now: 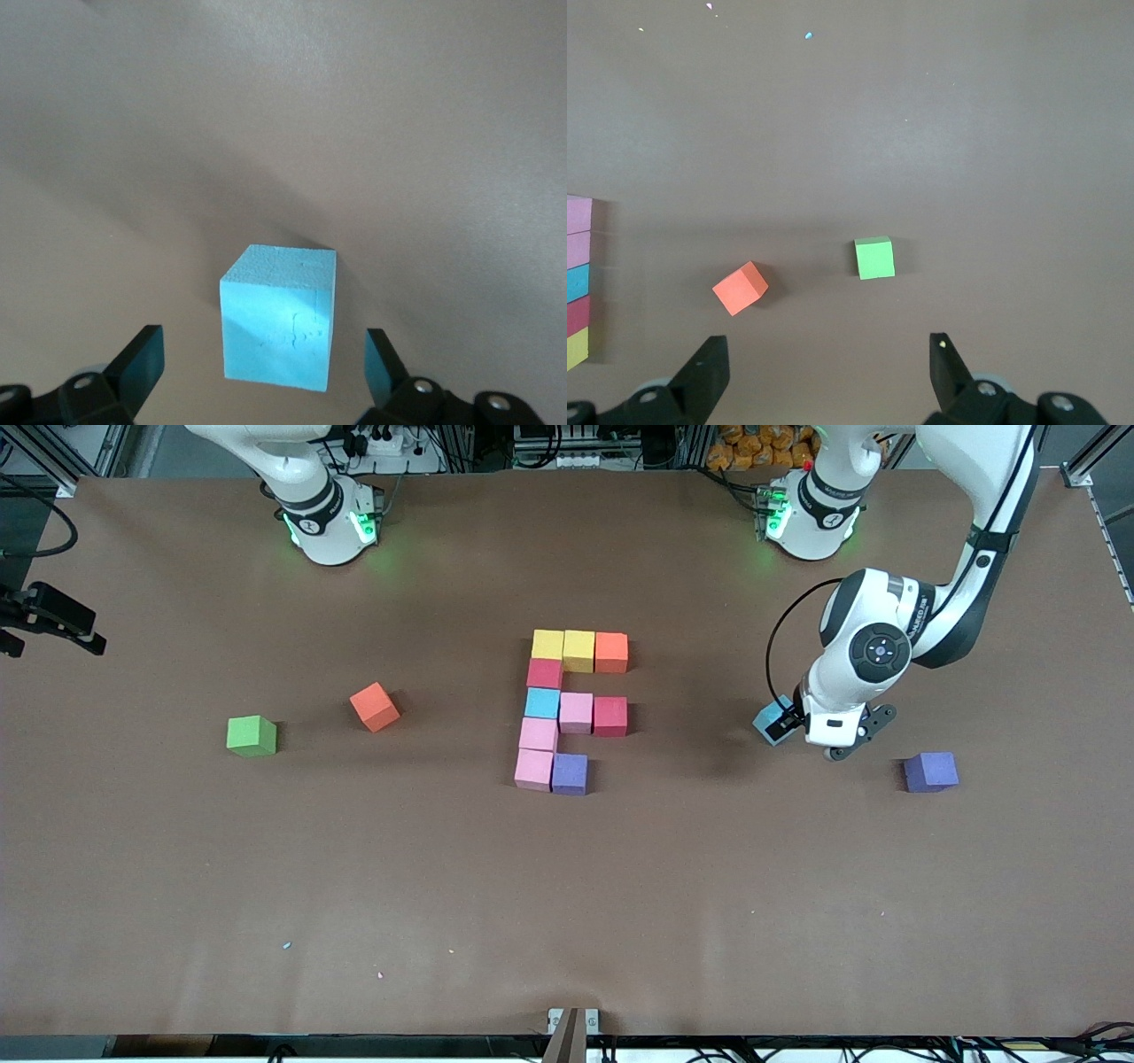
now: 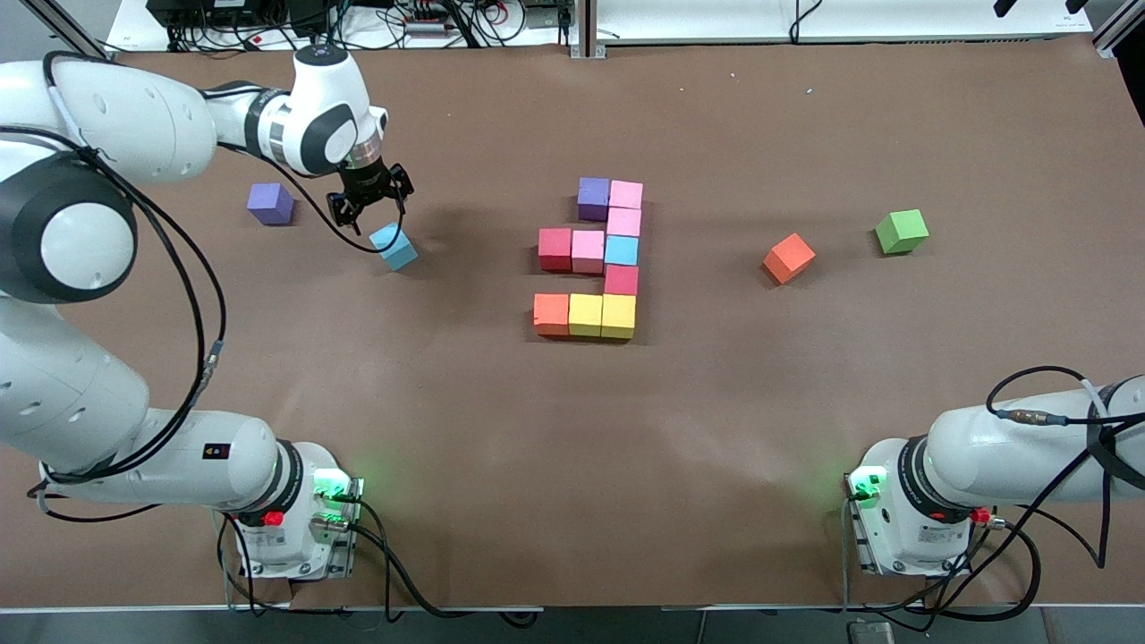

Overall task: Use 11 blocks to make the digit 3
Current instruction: 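Reach the left gripper to the cyan cube and grasp it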

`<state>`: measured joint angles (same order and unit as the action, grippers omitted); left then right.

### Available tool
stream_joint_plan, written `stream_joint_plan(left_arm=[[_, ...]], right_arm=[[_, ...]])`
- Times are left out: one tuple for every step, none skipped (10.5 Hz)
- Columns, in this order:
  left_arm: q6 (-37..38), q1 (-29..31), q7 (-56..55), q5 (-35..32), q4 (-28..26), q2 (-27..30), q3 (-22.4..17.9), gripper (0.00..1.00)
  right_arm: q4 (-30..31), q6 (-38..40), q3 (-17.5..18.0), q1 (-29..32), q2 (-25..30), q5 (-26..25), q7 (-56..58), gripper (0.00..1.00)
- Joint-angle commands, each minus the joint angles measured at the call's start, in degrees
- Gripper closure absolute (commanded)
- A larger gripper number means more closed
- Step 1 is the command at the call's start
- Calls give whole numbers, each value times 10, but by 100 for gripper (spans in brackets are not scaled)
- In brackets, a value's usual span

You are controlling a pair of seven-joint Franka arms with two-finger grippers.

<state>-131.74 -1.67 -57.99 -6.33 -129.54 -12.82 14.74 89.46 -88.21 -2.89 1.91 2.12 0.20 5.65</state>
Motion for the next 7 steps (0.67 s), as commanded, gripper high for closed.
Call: stream_joint_plan(left_arm=[[-19,3,7,17,-4,-13,6,0],[-28,10,7,17,-3,-21,6,0],[-39,15,8,17,-2,-37,6,0],[-49,16,8,17,-4,-48,6,0],[-52,16,7,17,-3,-54,6,0],[-52,17,8,17,-5,-55,6,0],[-52,16,8,17,-5,-59,6,0]], right_arm=[[-1,5,5,6,3,-2,2,0],[-1,5,5,5,3,-1,2,0],[-1,4,5,5,3,-1,3,0],[-1,1,6,4,0,0,3,0],[-2,2,6,0,-3,0,3,0],[-1,4,5,-1,-4,0,4,0],[-2,3,5,0,-4,-1,4,0]])
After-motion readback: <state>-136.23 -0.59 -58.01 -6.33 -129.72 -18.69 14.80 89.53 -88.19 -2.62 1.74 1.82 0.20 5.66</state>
